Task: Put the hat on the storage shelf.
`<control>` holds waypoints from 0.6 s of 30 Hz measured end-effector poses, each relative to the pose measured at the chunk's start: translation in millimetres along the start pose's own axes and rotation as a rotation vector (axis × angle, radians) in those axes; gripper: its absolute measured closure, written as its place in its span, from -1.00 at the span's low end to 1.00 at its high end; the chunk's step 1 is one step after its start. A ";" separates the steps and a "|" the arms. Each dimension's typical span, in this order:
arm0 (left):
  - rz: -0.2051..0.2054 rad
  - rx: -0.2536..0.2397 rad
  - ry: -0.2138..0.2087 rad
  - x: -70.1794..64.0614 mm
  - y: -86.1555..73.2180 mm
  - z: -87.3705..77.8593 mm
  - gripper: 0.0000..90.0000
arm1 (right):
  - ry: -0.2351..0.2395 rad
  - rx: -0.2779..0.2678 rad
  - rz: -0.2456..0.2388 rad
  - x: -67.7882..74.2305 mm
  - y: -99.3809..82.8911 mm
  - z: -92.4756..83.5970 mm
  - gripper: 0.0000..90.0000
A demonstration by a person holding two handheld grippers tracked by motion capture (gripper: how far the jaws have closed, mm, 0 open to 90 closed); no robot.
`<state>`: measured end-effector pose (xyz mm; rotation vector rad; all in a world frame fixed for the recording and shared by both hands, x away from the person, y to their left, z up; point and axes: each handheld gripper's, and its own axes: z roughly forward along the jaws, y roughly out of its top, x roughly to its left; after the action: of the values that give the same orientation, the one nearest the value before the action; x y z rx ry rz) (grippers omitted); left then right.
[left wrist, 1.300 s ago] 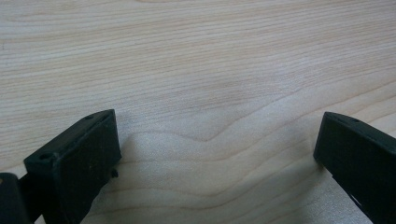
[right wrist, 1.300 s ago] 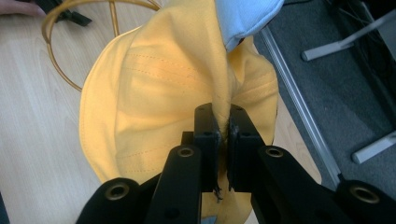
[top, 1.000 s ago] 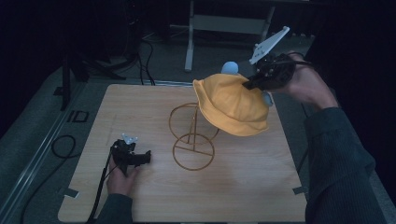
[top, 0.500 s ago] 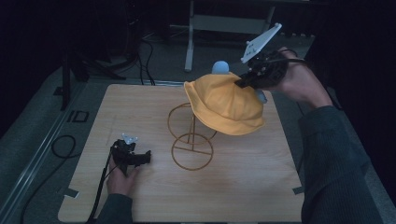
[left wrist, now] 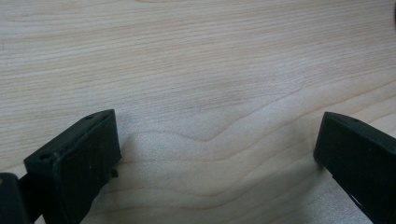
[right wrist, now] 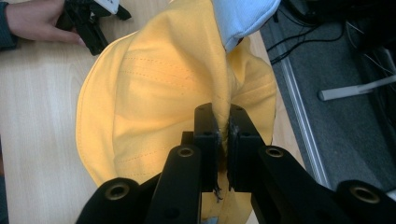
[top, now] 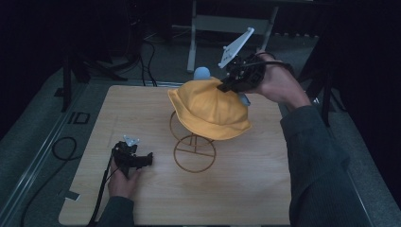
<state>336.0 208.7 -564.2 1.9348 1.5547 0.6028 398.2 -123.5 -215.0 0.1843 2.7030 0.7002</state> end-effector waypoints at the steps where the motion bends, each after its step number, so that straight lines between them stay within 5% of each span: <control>1: 0.001 0.000 0.001 0.0 0.0 0.0 -0.99 | 0.006 0.002 -0.004 0.7 1.9 3.6 0.88; 13: 0.001 -0.001 0.001 0.0 -0.1 0.1 -0.99 | 0.073 0.033 -0.047 14.4 24.2 44.8 0.85; 18: 0.000 -0.001 0.001 -0.1 -0.1 0.1 -0.99 | 0.099 0.109 -0.079 24.3 30.3 68.0 0.81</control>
<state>336.0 208.6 -564.3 1.9343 1.5547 0.6047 401.1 -61.7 -263.0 0.0705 2.8276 0.5538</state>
